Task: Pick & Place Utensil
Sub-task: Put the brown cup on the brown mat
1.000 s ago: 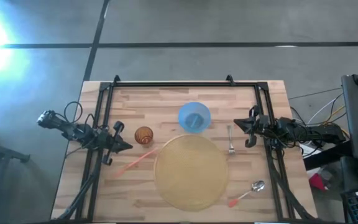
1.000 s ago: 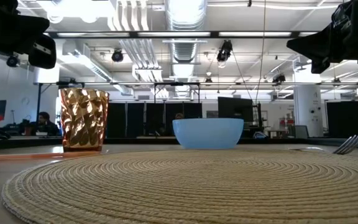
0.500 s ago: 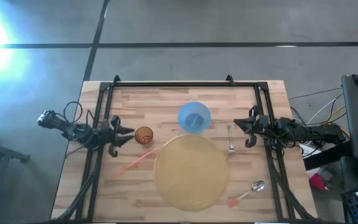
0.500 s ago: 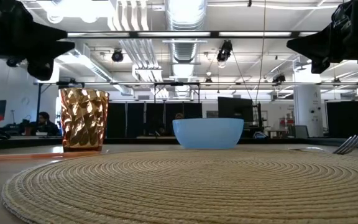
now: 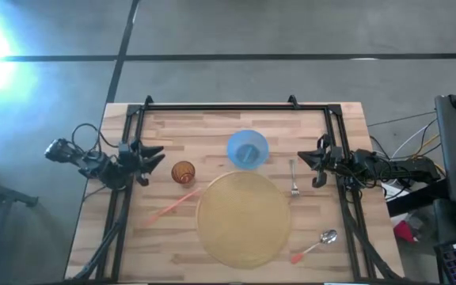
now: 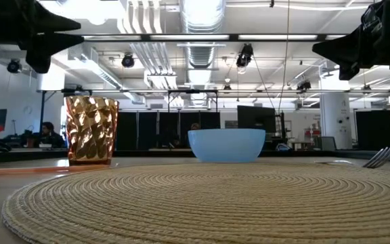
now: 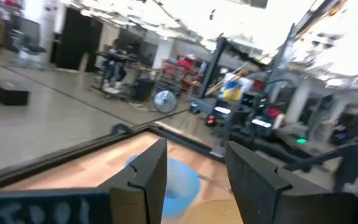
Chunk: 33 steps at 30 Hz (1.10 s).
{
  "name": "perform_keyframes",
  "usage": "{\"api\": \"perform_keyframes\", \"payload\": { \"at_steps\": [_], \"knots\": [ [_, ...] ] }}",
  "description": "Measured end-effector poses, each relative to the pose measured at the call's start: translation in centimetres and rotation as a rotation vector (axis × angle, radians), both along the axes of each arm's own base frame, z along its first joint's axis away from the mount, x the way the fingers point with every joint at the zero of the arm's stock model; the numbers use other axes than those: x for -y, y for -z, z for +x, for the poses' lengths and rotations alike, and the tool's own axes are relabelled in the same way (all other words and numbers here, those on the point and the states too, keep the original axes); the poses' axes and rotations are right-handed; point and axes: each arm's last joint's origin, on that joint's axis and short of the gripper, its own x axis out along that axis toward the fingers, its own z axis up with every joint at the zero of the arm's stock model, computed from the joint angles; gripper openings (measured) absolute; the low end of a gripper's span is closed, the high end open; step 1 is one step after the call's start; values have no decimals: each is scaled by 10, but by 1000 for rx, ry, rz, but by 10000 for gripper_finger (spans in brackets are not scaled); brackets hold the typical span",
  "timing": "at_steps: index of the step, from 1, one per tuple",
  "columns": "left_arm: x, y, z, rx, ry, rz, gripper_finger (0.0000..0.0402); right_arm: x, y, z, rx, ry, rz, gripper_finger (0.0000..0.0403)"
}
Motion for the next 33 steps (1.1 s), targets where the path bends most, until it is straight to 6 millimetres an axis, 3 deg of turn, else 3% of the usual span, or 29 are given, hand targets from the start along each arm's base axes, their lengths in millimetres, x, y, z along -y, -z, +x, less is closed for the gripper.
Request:
{"api": "perform_keyframes", "payload": {
  "at_steps": [17,23,33],
  "knots": [
    [-9,-43,8,-379,-143,-224,155,0,0,0,1,-1,2,8],
    [-10,-50,18,-455,-126,-346,155,0,0,0,29,-18,111,8],
    [-13,-48,34,-510,-115,-508,154,0,0,0,32,-20,120,8]
  ]
}}
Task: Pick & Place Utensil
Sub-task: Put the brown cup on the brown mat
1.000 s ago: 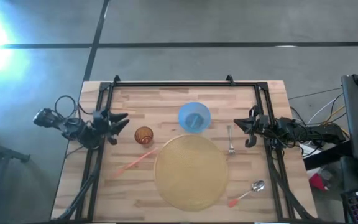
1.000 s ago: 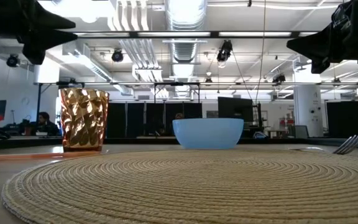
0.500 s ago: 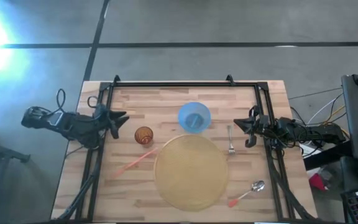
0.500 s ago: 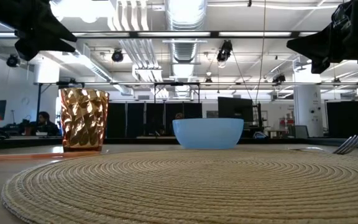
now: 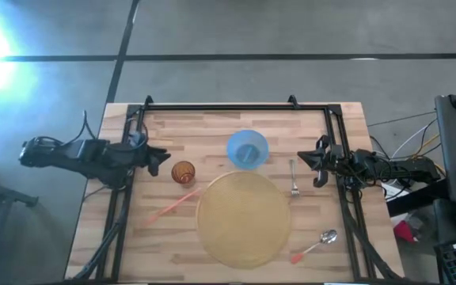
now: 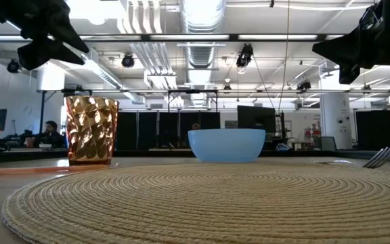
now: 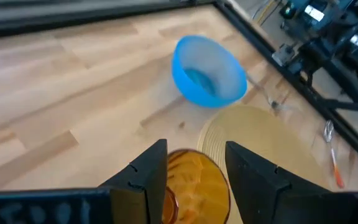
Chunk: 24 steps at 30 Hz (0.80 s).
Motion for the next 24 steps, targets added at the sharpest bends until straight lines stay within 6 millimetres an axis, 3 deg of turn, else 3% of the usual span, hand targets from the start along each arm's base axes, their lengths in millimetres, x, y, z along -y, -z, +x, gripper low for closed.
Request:
{"api": "perform_keyframes", "payload": {
  "at_steps": [10,24],
  "knots": [
    [-6,12,16,-88,-17,-102,152,0,-2,0,-5,20,-109,8],
    [-10,17,26,-188,65,-43,151,0,1,1,-27,6,-34,9]
  ]
}}
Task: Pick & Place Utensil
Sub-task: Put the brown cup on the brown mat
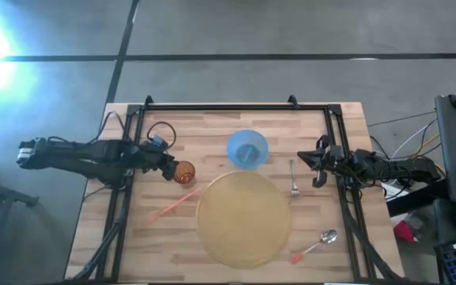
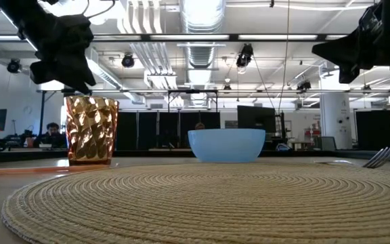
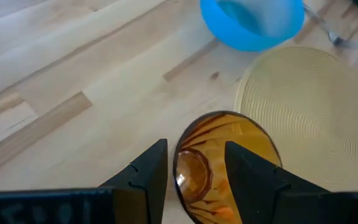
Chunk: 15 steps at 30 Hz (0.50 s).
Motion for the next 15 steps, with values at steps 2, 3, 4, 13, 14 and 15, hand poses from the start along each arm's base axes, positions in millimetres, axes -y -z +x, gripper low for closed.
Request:
{"api": "perform_keyframes", "payload": {
  "at_steps": [2,3,4,13,14,15],
  "knots": [
    [0,-3,2,4,19,-1,151,0,1,1,-11,-2,13,9],
    [0,-3,3,2,26,2,151,0,2,1,-21,-2,15,9],
    [0,-3,4,-5,34,7,151,0,3,1,-32,-3,15,9],
    [0,11,14,-112,62,44,151,0,6,3,-60,-2,13,9],
    [0,12,16,-120,58,48,151,0,6,3,-59,-2,12,9],
    [-1,13,17,-130,56,51,151,0,6,3,-58,-2,11,9]
  ]
}}
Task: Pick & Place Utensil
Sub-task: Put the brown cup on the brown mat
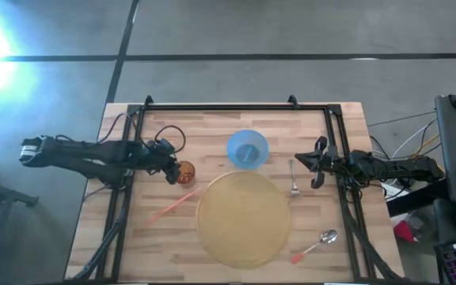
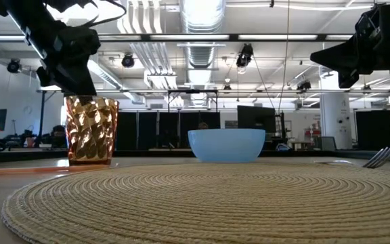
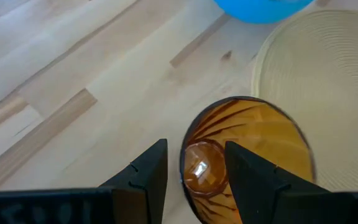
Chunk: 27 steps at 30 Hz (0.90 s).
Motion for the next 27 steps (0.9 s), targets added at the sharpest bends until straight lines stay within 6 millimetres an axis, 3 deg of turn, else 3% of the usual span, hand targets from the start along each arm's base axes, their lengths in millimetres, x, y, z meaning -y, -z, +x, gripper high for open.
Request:
{"api": "perform_keyframes", "payload": {
  "at_steps": [15,20,27],
  "knots": [
    [-1,12,12,-83,-16,9,144,0,0,0,0,-1,3,9],
    [-1,14,13,-94,-16,5,105,0,0,0,-1,-1,2,9],
    [-1,14,13,-97,-17,4,16,0,2,0,-14,-3,26,9]
  ]
}}
